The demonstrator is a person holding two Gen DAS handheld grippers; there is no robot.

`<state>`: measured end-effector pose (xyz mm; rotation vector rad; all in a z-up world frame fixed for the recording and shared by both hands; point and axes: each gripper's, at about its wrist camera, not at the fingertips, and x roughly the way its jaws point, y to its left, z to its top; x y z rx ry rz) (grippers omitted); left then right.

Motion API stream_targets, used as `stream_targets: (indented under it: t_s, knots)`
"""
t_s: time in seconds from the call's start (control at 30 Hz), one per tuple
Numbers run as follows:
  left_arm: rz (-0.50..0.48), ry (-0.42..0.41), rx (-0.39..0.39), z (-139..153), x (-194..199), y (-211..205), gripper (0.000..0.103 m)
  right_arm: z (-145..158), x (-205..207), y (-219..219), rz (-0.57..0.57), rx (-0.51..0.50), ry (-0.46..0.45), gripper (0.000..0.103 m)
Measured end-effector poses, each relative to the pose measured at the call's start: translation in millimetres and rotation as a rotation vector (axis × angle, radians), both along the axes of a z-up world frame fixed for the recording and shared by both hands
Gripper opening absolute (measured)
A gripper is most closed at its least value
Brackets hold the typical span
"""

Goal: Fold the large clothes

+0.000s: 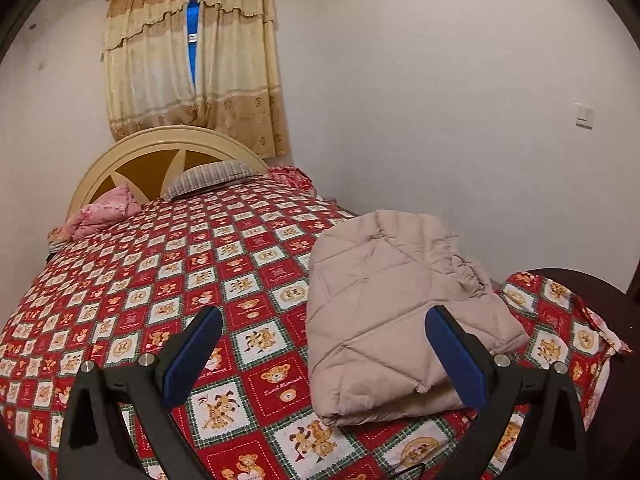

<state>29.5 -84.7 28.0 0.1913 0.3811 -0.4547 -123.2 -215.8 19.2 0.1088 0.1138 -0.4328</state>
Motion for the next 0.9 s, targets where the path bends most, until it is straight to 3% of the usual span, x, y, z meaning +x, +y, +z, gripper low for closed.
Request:
stream_targets:
  t_s: [0.9]
  knots:
    - [-0.01, 0.003, 0.026, -2.9, -2.1, -2.8, 0.102, -1.3, -1.1, -5.2, -0.013, 0.049, 0.021, 0.103]
